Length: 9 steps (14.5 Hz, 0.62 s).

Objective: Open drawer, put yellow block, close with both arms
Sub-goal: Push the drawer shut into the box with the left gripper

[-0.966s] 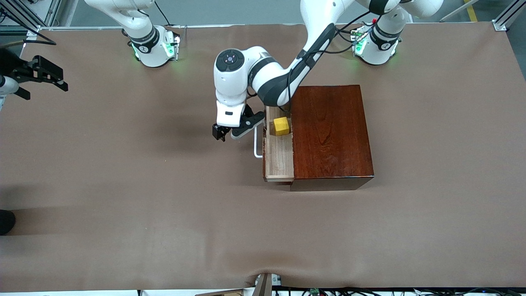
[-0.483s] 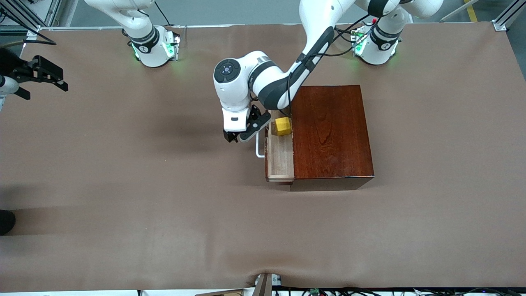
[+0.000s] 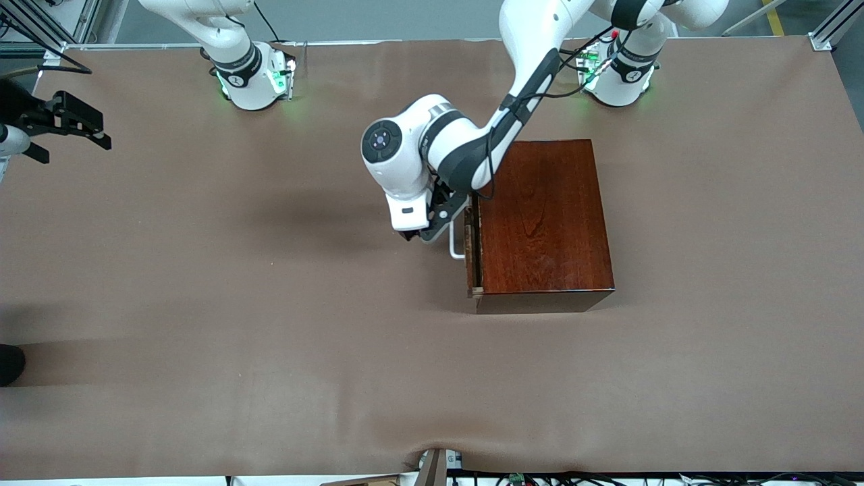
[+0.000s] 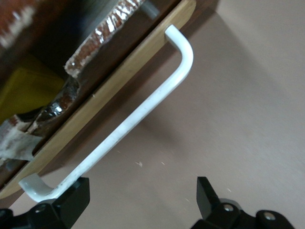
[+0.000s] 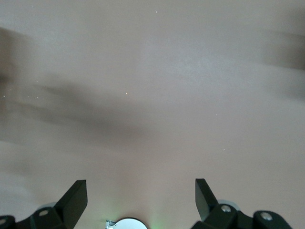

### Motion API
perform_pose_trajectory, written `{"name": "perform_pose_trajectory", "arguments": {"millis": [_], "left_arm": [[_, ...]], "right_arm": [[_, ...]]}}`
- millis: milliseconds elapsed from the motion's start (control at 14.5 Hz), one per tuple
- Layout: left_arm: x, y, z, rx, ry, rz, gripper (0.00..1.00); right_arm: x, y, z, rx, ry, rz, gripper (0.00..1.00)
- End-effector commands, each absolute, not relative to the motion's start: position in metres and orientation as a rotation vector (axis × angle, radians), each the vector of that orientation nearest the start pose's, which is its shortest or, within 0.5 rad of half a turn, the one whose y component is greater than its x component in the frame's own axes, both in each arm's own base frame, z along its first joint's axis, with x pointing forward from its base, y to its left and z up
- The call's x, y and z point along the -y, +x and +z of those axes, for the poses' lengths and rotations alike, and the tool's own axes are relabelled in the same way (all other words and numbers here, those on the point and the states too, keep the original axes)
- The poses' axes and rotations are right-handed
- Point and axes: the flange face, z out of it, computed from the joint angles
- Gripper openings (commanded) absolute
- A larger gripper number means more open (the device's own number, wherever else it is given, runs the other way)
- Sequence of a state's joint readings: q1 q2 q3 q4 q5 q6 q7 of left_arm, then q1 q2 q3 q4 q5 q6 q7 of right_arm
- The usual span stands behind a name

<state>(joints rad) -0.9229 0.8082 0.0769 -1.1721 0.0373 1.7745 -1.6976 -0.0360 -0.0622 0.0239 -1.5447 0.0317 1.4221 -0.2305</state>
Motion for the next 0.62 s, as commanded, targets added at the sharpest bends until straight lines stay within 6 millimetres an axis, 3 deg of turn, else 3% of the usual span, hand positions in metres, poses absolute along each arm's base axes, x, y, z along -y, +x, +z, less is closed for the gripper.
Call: {"name": "perform_pose_trajectory", "arguments": {"millis": [0, 276, 414, 552], "left_arm": [[0.541, 0.484, 0.290, 1.163, -2.598, -0.060, 1.00], [0.542, 0.483, 0.292, 1.160, -2.602, -0.061, 1.00], [0.536, 0.491, 0.315, 1.170, -2.628, -0.072, 1.00], [0.521, 0.504, 0.361, 1.170, -2.683, -0.079, 1.00]], "right_arm": [[0.005, 0.512, 0.659, 0.347, -3.092, 0.086, 1.00], [0.003, 0.512, 0.659, 0.352, -3.090, 0.085, 1.00], [0.004, 0.512, 0.659, 0.350, -3.090, 0.088, 1.00], [0.004, 0.512, 0.659, 0.350, -3.091, 0.088, 1.00]]}}
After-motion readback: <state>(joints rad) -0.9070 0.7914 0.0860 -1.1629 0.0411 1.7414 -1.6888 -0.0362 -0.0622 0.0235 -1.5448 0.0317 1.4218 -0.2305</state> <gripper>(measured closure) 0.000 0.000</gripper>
